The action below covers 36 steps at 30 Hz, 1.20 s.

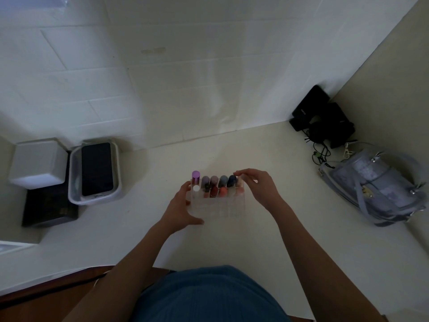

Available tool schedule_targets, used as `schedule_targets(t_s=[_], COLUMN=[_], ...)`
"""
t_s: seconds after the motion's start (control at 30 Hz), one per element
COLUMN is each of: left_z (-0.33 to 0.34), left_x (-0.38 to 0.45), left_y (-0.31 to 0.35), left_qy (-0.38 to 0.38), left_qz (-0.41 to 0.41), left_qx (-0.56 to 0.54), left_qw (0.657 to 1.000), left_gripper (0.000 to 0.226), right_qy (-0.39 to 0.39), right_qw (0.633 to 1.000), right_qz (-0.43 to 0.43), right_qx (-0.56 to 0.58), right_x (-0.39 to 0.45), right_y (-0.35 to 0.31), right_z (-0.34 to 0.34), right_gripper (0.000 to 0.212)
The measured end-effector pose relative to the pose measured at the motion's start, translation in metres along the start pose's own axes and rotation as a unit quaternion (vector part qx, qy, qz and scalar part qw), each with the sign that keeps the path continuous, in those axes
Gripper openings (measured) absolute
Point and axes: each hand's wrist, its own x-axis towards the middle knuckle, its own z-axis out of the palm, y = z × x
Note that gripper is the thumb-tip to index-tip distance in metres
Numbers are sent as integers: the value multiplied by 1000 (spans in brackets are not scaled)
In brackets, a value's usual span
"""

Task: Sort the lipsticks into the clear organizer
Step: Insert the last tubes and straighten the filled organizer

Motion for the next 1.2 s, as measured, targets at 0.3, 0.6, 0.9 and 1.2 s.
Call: schedule_targets(t_s=[0.3, 0.6, 0.9, 1.2], left_z=[0, -1, -1, -1], left_x=[-2, -2, -3, -2], left_y=[4, 3, 5, 4], left_qy=[4, 1, -2, -2], left_qz=[-2, 0, -4, -6], left_qx=[-5, -3, -8, 1], left_qw=[1000, 1000, 1000, 1000], left_gripper=[117, 118, 117, 119], right_qy=[-11, -8, -24, -60], right_qw=[998, 995, 995, 995], right_qz=[-27, 20, 15, -23], right_qx=[-58, -95, -100, -74], right_x=[2, 4, 9, 9], right_y=[-7, -10, -11, -8], right_z=[10, 8, 8, 1], right_gripper=[19, 12, 18, 11])
